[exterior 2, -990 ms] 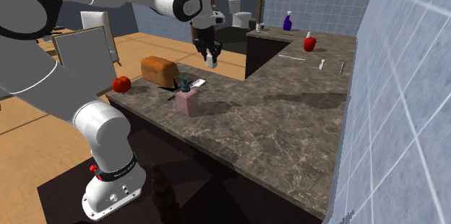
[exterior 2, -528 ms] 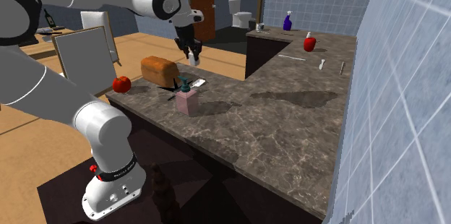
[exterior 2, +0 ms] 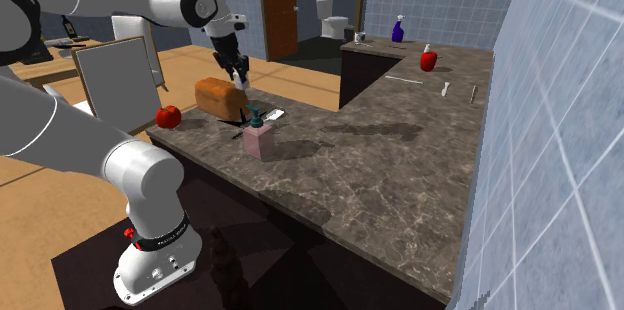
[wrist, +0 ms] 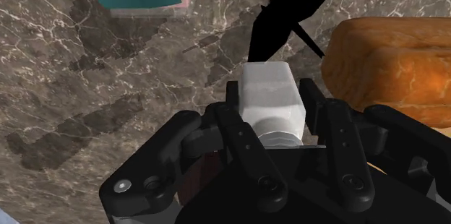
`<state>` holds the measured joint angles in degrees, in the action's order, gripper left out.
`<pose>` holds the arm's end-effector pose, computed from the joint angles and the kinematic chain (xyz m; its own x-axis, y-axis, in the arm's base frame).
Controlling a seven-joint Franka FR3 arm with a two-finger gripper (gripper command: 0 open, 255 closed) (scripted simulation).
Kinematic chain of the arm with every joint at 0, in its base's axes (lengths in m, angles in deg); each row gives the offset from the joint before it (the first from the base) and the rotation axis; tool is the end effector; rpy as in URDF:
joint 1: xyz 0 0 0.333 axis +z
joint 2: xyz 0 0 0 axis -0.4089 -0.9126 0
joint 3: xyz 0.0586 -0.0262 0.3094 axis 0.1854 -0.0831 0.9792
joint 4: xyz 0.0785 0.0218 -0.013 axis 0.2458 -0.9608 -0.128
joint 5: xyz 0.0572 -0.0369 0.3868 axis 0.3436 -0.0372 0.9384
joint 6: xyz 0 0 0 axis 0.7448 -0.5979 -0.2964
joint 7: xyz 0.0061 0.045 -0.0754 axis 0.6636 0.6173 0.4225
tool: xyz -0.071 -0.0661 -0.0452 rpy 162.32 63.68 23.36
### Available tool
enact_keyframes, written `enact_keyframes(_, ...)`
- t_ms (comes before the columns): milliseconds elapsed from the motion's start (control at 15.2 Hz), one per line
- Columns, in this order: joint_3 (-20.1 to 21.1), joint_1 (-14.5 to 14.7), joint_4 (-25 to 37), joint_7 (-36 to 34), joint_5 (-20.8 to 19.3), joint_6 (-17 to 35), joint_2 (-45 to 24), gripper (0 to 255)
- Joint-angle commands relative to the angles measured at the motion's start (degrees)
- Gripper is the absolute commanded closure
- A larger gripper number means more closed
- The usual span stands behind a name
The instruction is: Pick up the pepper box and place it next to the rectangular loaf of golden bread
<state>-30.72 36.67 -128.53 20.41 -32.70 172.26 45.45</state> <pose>0.3691 0.1528 0.5410 0.9512 0.1834 0.2483 0.1963 -0.9801 -0.0281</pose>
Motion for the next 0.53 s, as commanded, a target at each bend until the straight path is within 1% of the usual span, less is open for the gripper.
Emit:
enact_keyframes(0, 2.48, 1.05, 0.0, -3.1, 0.74, -0.65, 0.77, 255)
enact_keyframes(462, 11.13, 4.13, 1.69, -13.33, 2.94, -1.41, 0.4, 255)
